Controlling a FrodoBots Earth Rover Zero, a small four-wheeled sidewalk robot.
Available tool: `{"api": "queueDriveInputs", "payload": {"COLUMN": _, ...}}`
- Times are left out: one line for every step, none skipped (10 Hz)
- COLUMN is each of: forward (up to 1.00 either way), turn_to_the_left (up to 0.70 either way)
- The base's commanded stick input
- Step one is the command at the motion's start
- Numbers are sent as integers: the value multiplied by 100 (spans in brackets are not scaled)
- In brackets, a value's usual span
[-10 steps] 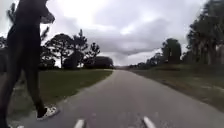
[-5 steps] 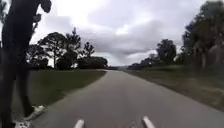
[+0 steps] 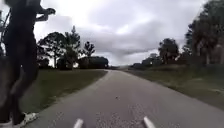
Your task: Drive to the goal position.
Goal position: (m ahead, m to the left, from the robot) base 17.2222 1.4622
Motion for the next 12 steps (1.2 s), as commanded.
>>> {"api": "queueDriveInputs", "payload": {"forward": 70, "turn_to_the_left": -3}}
{"api": "queueDriveInputs", "payload": {"forward": 70, "turn_to_the_left": -20}}
{"api": "queueDriveInputs", "payload": {"forward": 70, "turn_to_the_left": -32}}
{"api": "queueDriveInputs", "payload": {"forward": 70, "turn_to_the_left": -34}}
{"api": "queueDriveInputs", "payload": {"forward": 70, "turn_to_the_left": -29}}
{"api": "queueDriveInputs", "payload": {"forward": 70, "turn_to_the_left": 0}}
{"api": "queueDriveInputs", "payload": {"forward": 70, "turn_to_the_left": 0}}
{"api": "queueDriveInputs", "payload": {"forward": 70, "turn_to_the_left": 0}}
{"api": "queueDriveInputs", "payload": {"forward": 70, "turn_to_the_left": 0}}
{"api": "queueDriveInputs", "payload": {"forward": 70, "turn_to_the_left": 0}}
{"api": "queueDriveInputs", "payload": {"forward": 70, "turn_to_the_left": 0}}
{"api": "queueDriveInputs", "payload": {"forward": 70, "turn_to_the_left": 0}}
